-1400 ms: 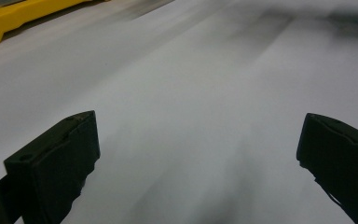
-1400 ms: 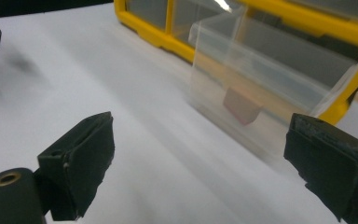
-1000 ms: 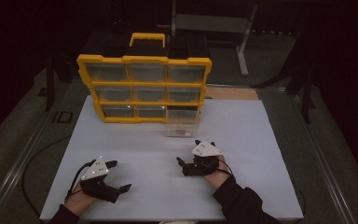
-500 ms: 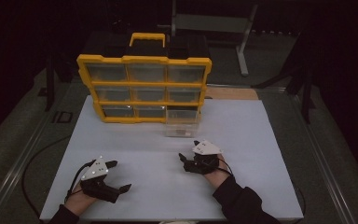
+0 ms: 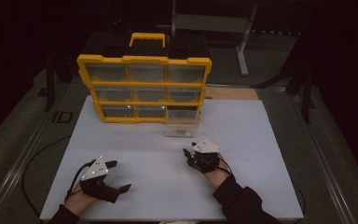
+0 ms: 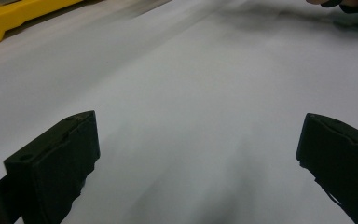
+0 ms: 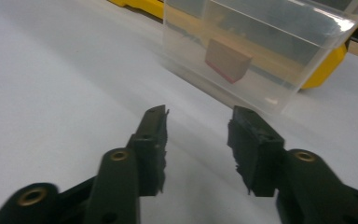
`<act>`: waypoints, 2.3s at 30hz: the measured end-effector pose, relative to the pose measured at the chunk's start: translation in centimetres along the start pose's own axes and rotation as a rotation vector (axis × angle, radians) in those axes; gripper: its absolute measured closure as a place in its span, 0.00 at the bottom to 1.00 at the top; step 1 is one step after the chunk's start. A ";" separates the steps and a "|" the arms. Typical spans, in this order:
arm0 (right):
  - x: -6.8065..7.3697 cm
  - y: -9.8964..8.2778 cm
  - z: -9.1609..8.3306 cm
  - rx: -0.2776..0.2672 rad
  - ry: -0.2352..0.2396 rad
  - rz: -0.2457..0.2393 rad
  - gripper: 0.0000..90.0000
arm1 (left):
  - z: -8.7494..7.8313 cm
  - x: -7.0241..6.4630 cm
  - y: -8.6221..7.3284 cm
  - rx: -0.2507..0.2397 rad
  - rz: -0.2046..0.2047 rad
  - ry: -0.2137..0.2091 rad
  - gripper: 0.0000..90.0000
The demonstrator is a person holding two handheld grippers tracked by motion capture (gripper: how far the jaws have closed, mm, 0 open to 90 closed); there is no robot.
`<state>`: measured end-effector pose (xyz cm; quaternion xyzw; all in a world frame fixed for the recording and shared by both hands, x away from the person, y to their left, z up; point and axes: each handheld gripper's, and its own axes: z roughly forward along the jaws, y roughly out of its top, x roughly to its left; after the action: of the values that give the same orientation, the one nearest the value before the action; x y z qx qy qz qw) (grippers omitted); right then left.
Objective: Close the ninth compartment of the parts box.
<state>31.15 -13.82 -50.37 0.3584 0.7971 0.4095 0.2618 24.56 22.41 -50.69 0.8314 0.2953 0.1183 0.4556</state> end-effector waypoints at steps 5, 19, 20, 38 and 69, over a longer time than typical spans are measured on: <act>-0.2 0.1 0.1 0.012 -0.006 0.009 0.78 | 0.0 0.0 0.0 -0.002 -0.001 -0.001 0.00; -1.1 0.7 0.6 0.018 -0.015 0.018 0.99 | -0.1 0.0 0.0 -0.004 -0.001 -0.002 0.00; -1.1 0.7 0.6 0.020 -0.017 0.017 1.00 | -0.1 0.0 0.0 -0.003 -0.001 -0.003 0.00; -2.1 2.0 2.1 0.032 -0.030 0.021 1.00 | -0.1 0.0 0.0 -0.008 -0.005 0.002 0.00; -2.9 2.6 4.4 0.063 -0.034 0.047 1.00 | -0.1 0.1 0.0 -0.009 -0.008 -0.004 0.00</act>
<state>36.98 -13.02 -50.17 0.3921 0.7963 0.3842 0.2541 24.58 22.55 -50.68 0.8285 0.2970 0.1161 0.4604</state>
